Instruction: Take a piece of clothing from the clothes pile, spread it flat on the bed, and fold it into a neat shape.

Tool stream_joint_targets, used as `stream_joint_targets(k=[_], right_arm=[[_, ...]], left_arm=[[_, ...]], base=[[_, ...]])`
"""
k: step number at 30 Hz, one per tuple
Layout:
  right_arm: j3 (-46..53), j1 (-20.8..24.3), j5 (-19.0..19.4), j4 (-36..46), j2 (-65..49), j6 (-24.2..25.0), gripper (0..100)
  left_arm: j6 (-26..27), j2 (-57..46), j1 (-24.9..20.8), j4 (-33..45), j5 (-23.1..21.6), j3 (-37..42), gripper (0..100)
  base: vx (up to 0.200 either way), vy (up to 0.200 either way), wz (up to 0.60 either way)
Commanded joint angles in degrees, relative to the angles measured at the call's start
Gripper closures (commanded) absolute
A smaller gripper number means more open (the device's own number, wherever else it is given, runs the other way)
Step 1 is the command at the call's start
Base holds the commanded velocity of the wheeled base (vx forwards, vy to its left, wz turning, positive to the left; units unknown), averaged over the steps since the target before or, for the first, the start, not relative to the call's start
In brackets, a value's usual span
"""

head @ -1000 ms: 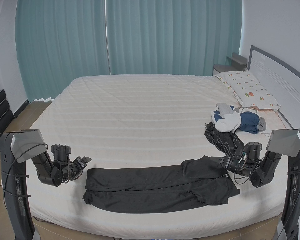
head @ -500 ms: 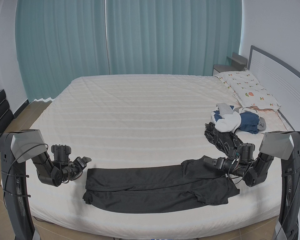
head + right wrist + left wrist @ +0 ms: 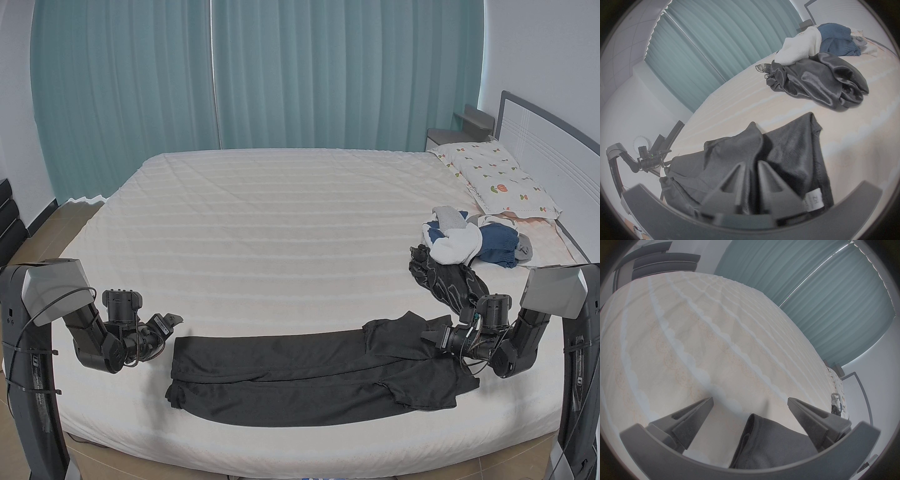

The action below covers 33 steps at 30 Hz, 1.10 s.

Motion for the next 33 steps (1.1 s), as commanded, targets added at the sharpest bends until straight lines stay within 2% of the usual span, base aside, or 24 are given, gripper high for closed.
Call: stream_joint_targets(k=[1,16,25,26,32,33], right_arm=[[2.1,-0.9,0.0,-0.7,-0.8,-0.7,100],[10.3,-2.7,0.4,-7.3,-1.8,-3.3,100],[12.0,-3.3,0.6,-8.4,-1.6,-4.8,100],[12.0,-3.1,0.6,-8.4,-1.5,-4.8,0],[12.1,-3.3,0.5,-9.8,-3.1,-4.2,0],[12.5,-3.5,0.3,-10.2,-5.0,-3.3,0]], left_arm=[[0.0,0.0,0.0,0.0,0.0,0.0,0],[-0.2,0.0,0.0,0.0,-0.1,0.0,0],[-0.2,0.0,0.0,-0.1,0.0,0.0,0],[-0.1,0.0,0.0,0.0,0.0,0.0,0],[-0.2,-1.5,0.2,-0.1,0.0,1.1,0],[-0.4,-4.3,0.2,0.0,-0.2,2.7,0]], base=[[0.000,0.000,0.00],[0.000,0.000,0.00],[0.000,0.000,0.00],[0.000,0.000,0.00],[0.000,0.000,0.00],[0.000,0.000,0.00]])
